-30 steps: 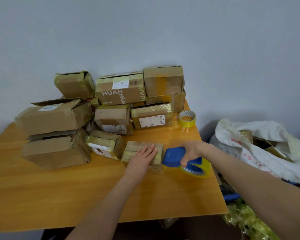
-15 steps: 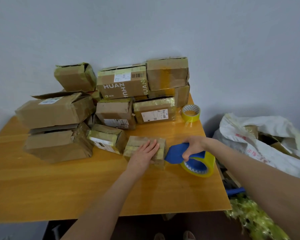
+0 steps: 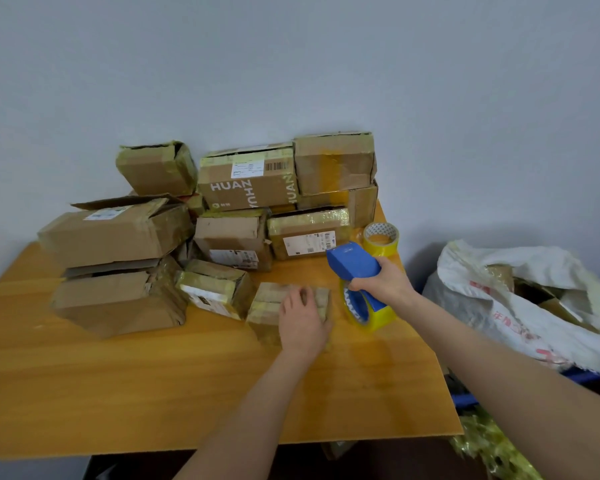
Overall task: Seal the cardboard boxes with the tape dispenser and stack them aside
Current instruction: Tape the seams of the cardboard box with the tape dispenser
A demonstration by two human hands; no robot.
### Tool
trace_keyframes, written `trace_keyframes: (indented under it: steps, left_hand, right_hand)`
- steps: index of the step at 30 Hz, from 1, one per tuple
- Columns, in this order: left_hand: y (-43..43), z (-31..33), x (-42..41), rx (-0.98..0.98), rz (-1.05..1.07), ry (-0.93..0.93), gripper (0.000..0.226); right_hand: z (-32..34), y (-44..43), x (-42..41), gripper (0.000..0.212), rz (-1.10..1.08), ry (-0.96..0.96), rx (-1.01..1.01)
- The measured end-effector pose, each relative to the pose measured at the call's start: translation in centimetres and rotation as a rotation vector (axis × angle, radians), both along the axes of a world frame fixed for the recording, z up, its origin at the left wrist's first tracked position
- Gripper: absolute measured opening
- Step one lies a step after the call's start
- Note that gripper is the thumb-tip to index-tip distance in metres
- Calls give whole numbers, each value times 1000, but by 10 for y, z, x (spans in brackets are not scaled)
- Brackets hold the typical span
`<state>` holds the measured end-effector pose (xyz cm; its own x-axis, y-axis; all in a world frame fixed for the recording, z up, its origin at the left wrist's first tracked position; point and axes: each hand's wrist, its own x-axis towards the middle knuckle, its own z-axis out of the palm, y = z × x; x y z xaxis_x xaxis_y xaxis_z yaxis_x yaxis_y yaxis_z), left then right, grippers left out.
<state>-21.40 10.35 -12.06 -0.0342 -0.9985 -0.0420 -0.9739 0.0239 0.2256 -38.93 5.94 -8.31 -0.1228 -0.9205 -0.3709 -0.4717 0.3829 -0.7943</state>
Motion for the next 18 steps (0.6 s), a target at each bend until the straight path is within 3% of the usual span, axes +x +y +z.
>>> trace_keyframes:
  steps: [5,9,14,18]
  left_hand:
    - [4,-3,32,25,-398,80,65]
    - [6,3,73,51,-520,8,69]
    - [9,14,62,19,-307,16,58]
    - [11,6,41,164,-97,-38,93]
  right_hand:
    - [2,0,-2,60,-4,51,-7]
    - [8,-2,-3,59,-38,31,13]
    - [8,-2,5,62,-6,14,19]
    - [7,0,9,61,-1,-3,27]
